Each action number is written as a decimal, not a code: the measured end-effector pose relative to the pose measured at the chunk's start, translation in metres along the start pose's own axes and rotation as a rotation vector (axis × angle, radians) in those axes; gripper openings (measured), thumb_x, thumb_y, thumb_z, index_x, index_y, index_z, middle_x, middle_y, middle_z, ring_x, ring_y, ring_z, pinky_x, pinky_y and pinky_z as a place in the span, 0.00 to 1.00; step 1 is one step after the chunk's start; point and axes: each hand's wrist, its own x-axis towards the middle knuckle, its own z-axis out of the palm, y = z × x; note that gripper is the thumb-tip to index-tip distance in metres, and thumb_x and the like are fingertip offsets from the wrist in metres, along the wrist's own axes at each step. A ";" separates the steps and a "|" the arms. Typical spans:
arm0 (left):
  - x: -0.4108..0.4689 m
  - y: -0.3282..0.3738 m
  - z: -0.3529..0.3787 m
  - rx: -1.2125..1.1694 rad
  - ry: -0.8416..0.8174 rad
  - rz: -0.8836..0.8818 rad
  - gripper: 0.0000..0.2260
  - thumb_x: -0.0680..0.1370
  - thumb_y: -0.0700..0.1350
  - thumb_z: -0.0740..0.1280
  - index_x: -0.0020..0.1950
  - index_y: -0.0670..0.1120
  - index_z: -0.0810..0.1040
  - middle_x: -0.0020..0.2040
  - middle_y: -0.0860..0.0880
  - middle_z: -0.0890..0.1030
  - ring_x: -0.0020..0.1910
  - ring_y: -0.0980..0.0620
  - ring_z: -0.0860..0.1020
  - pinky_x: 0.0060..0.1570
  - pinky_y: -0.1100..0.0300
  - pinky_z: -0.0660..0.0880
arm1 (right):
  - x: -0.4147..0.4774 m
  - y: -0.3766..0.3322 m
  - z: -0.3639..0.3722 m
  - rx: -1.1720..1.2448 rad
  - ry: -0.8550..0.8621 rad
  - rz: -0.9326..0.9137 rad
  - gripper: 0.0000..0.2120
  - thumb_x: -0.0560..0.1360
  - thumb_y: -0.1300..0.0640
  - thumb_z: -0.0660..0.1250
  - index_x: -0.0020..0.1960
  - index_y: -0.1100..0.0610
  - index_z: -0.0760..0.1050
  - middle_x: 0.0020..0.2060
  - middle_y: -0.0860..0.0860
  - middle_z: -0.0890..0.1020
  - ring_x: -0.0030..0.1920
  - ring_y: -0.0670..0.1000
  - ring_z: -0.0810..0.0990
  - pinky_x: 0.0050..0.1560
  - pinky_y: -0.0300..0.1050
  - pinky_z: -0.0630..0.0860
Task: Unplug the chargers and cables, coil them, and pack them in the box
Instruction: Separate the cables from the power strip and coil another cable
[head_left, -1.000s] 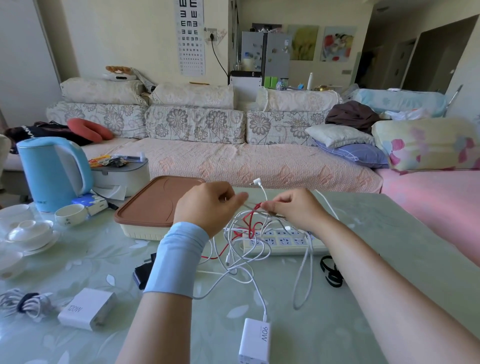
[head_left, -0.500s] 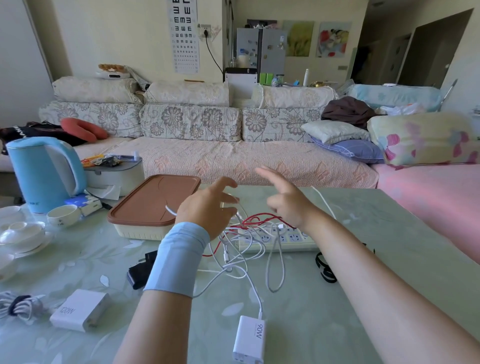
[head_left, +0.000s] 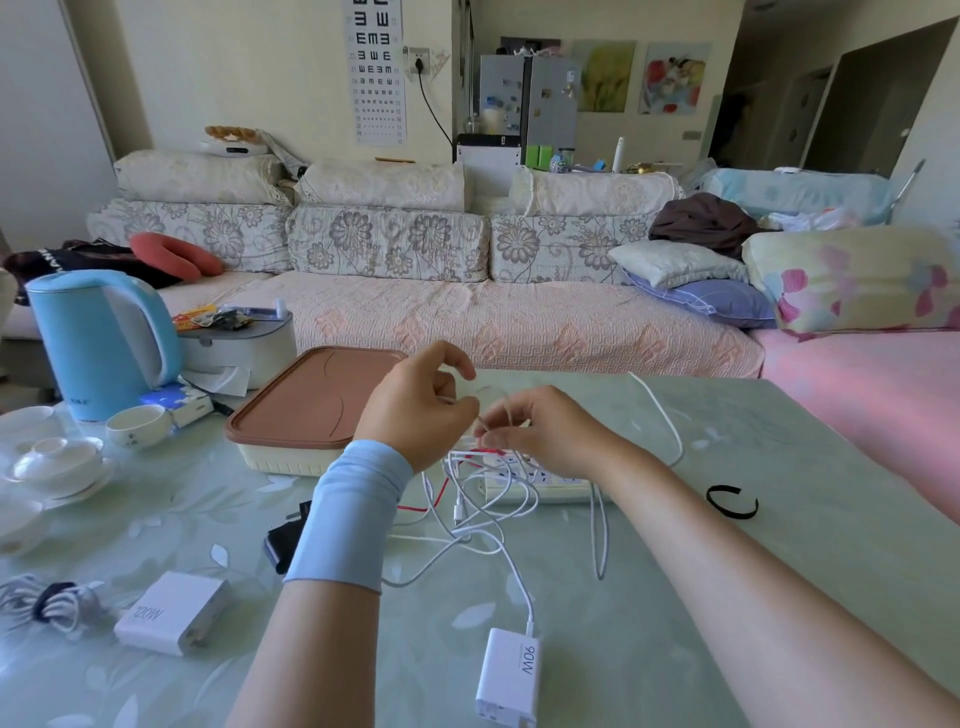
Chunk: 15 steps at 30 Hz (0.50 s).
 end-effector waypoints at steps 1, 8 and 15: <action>0.000 -0.001 -0.003 -0.045 0.016 -0.008 0.08 0.67 0.41 0.67 0.41 0.53 0.74 0.23 0.56 0.66 0.26 0.52 0.63 0.33 0.59 0.66 | 0.000 0.001 -0.003 0.071 -0.002 0.021 0.05 0.72 0.63 0.74 0.46 0.55 0.84 0.39 0.52 0.85 0.39 0.44 0.80 0.45 0.36 0.75; 0.005 -0.009 -0.019 0.370 -0.315 -0.248 0.11 0.76 0.53 0.67 0.35 0.53 0.83 0.30 0.50 0.75 0.28 0.51 0.70 0.32 0.61 0.66 | -0.002 0.024 -0.022 0.065 0.161 0.114 0.06 0.72 0.64 0.73 0.42 0.54 0.84 0.38 0.54 0.87 0.43 0.54 0.85 0.55 0.55 0.79; 0.003 0.003 -0.022 0.236 -0.083 -0.167 0.13 0.78 0.46 0.62 0.34 0.49 0.77 0.33 0.49 0.76 0.30 0.50 0.70 0.27 0.64 0.64 | -0.003 0.030 -0.025 -0.333 0.337 0.233 0.08 0.81 0.50 0.61 0.50 0.48 0.79 0.41 0.45 0.83 0.37 0.51 0.80 0.38 0.42 0.71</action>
